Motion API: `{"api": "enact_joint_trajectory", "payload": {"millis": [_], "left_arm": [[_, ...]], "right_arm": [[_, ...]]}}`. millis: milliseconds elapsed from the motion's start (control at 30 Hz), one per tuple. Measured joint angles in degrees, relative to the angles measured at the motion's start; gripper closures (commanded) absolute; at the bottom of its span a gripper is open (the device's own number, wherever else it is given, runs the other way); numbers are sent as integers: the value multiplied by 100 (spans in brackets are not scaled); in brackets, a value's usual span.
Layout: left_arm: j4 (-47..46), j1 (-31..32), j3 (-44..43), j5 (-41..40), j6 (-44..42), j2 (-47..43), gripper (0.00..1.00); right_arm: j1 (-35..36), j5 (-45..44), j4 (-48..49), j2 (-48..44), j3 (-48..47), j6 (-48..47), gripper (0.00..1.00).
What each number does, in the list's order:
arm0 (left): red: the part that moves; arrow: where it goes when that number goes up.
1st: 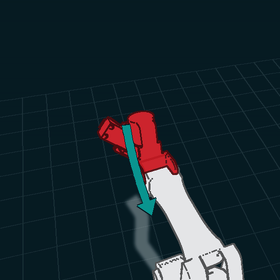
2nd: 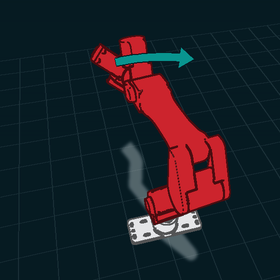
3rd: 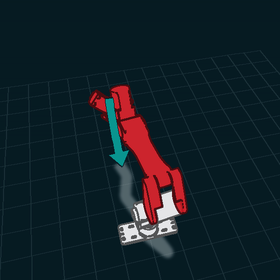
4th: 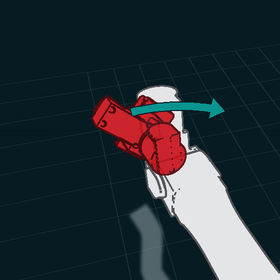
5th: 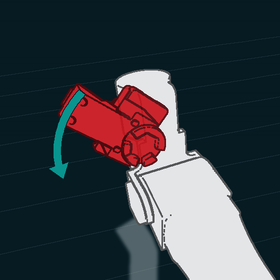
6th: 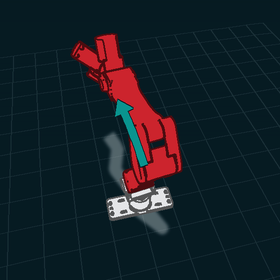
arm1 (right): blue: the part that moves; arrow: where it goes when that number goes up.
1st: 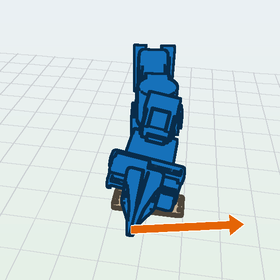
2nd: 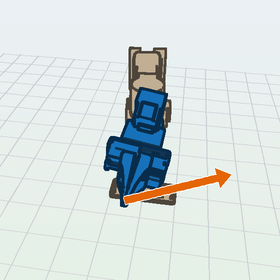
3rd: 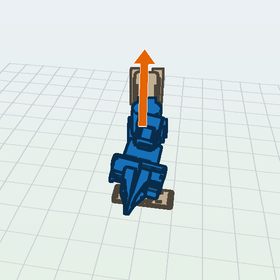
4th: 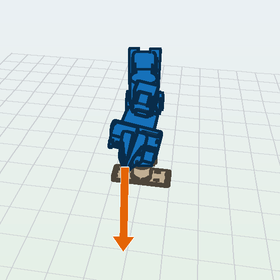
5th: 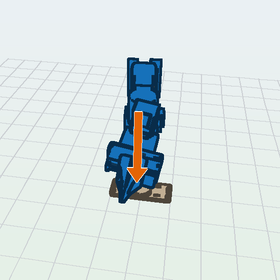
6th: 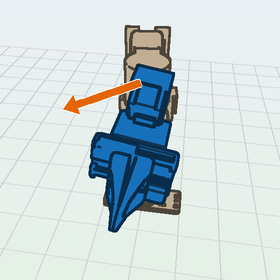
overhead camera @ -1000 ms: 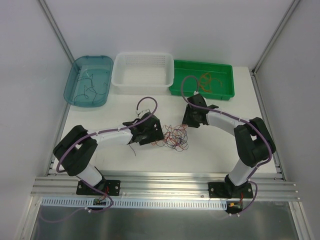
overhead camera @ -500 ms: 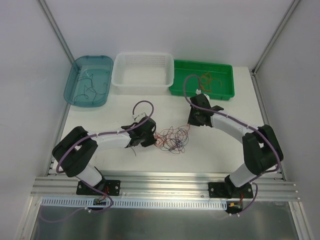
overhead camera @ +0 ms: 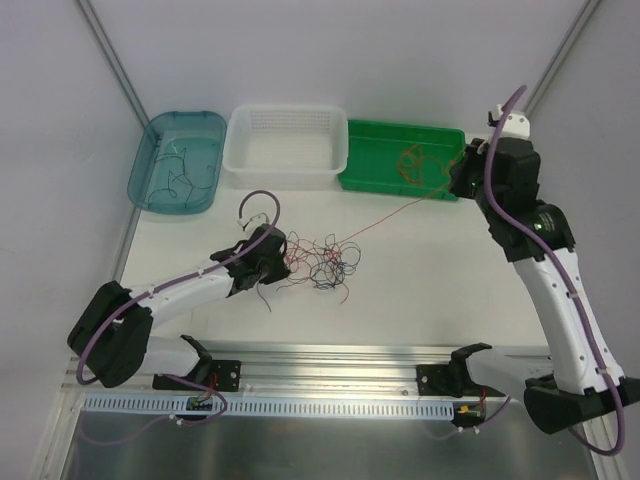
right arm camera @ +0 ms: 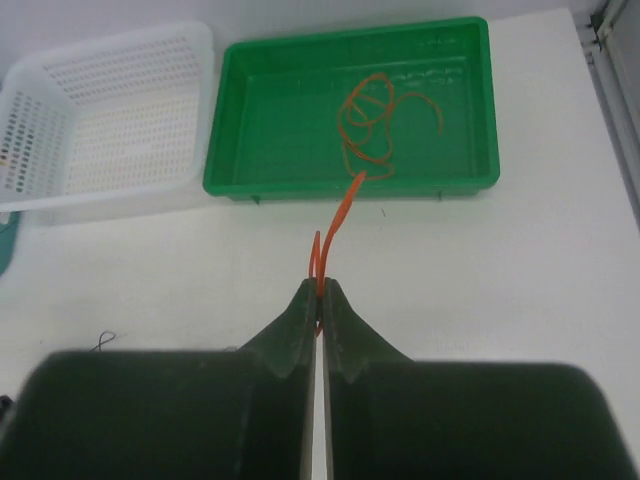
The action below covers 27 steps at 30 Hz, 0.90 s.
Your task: Untangle the cables
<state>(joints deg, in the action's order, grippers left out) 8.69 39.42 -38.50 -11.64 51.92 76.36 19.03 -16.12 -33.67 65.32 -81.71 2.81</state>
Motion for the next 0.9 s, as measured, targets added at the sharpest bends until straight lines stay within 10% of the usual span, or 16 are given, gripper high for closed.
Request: {"api": "enact_joint_trajectory", "payload": {"millis": [267, 600, 900], "left_arm": [[144, -52, 0, -76, -804, -780, 79], [511, -83, 269, -184, -1246, -1598, 9], [39, 402, -590, 1443, -2524, -1729, 1]], "right_arm": [[2, 1460, -367, -501, -984, -398, 99], [2, 3512, -28, -691, -1449, -129, 99], [42, 4529, 887, -540, -1517, 621, 99]]}}
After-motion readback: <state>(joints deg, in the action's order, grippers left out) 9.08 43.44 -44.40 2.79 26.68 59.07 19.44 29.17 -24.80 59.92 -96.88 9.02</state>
